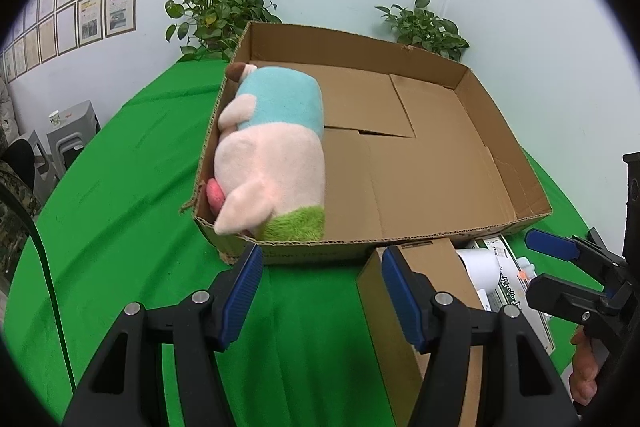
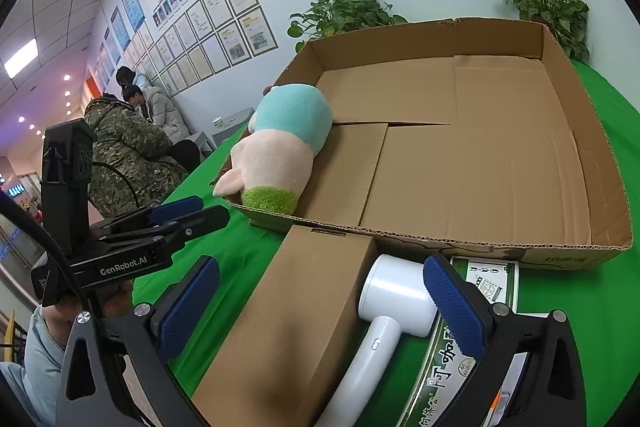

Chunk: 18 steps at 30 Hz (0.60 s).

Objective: Organize objects
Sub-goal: 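Withdraw the left gripper from the plush toy lying in the box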

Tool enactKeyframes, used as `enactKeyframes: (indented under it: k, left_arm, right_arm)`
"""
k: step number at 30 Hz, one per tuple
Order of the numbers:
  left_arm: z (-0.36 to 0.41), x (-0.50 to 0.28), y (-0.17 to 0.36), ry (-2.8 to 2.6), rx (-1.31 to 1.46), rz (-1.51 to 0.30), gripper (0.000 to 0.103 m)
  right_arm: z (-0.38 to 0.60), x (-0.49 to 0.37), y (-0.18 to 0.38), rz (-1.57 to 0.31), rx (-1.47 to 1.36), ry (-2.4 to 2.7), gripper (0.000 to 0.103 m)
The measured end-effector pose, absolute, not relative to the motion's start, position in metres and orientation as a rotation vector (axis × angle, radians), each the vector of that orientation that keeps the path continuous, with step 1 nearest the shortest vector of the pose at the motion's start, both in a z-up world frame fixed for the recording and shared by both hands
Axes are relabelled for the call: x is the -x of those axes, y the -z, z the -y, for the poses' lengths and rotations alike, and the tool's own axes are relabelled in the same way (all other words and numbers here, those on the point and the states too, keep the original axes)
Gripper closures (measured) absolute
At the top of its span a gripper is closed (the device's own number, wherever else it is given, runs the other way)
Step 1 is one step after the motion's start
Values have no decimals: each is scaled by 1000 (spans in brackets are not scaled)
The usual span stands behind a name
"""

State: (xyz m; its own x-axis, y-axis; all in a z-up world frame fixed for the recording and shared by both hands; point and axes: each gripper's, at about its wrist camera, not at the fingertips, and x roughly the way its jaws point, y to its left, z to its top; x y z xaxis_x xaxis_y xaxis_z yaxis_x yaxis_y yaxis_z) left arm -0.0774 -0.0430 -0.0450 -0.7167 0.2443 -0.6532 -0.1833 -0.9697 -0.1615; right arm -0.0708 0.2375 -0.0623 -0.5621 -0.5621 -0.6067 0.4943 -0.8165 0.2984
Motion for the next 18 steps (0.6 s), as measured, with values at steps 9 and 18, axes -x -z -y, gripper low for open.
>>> enactKeyframes:
  k: [9,18]
  left_arm:
    - [42,83,53,-2687,1087,133,42]
    - [90,116,51,-2778,1110,279,42]
  right_arm:
    - [-235,72,73,124,-976,2321,0]
    - [-240,76,80,142,-994,2331,0]
